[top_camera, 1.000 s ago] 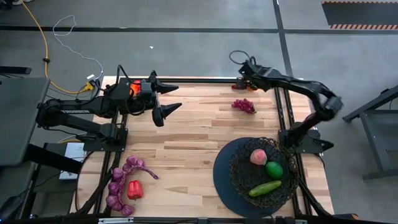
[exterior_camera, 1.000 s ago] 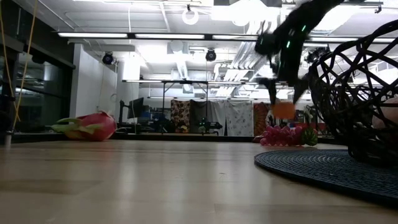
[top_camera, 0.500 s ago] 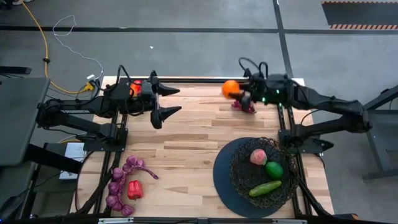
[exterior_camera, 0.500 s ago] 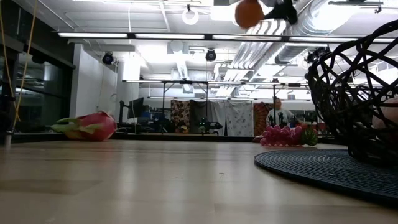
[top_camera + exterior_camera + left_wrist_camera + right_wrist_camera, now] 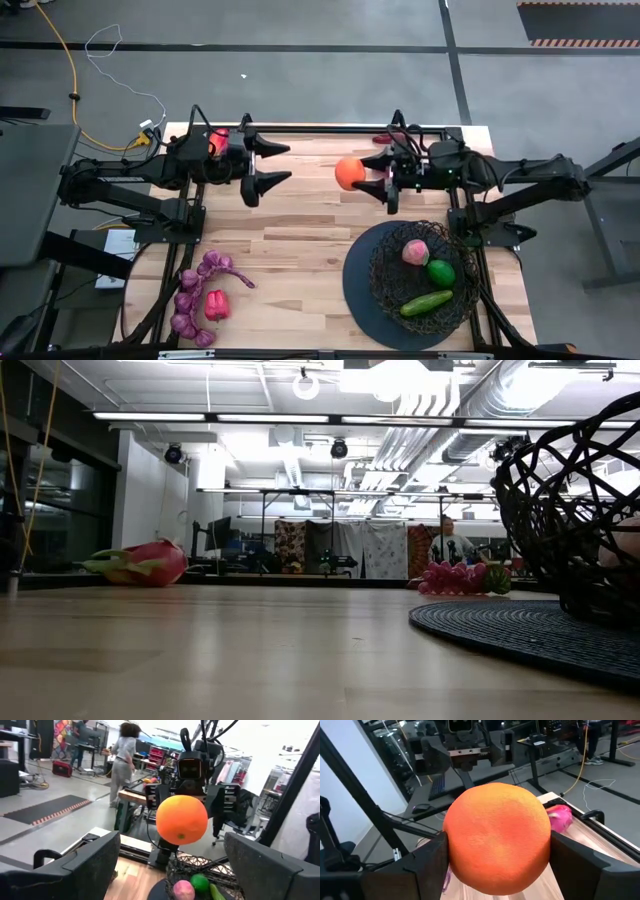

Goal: Build produce basket
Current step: Put the orange into the basket

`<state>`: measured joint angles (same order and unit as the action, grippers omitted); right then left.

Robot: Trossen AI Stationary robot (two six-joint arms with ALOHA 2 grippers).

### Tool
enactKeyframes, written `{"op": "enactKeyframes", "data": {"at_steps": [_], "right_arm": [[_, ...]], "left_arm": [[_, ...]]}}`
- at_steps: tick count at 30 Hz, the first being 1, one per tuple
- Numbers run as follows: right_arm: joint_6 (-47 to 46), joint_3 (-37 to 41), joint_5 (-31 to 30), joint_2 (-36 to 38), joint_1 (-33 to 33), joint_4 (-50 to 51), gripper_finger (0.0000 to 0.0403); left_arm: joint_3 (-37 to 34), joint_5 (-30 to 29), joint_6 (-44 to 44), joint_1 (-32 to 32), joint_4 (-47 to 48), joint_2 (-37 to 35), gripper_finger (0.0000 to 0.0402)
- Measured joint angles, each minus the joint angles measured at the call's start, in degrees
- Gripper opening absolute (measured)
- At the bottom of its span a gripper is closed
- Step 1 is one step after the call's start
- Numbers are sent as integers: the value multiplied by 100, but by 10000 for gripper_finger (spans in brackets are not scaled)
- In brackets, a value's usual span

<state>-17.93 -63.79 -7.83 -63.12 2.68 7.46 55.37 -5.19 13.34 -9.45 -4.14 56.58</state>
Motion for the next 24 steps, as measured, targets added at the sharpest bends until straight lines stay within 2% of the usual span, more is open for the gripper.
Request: {"op": "enactKeyframes", "data": {"at_steps": [7, 12, 16, 19, 21, 24], "right_arm": [[-90, -23, 173, 77, -45, 126, 280], [-1041, -454, 924, 97, 47, 1745, 280], [-1981, -667, 1322, 97, 602, 3312, 280], [-2757, -558, 1490, 99, 1231, 4074, 280], [-3273, -356, 1499, 97, 1687, 4369, 280], [-3929, 74, 1485, 97, 2282, 4297, 280]], "left_arm": [[0, -17, -40, 0, -1, 0, 346], [0, -40, -211, 2, -1, 0, 346], [0, -153, -248, 0, -1, 0, 346], [0, -154, -394, 0, -1, 0, 346], [0, -159, -450, 0, -1, 0, 346], [0, -168, -455, 0, -1, 0, 346]]}}
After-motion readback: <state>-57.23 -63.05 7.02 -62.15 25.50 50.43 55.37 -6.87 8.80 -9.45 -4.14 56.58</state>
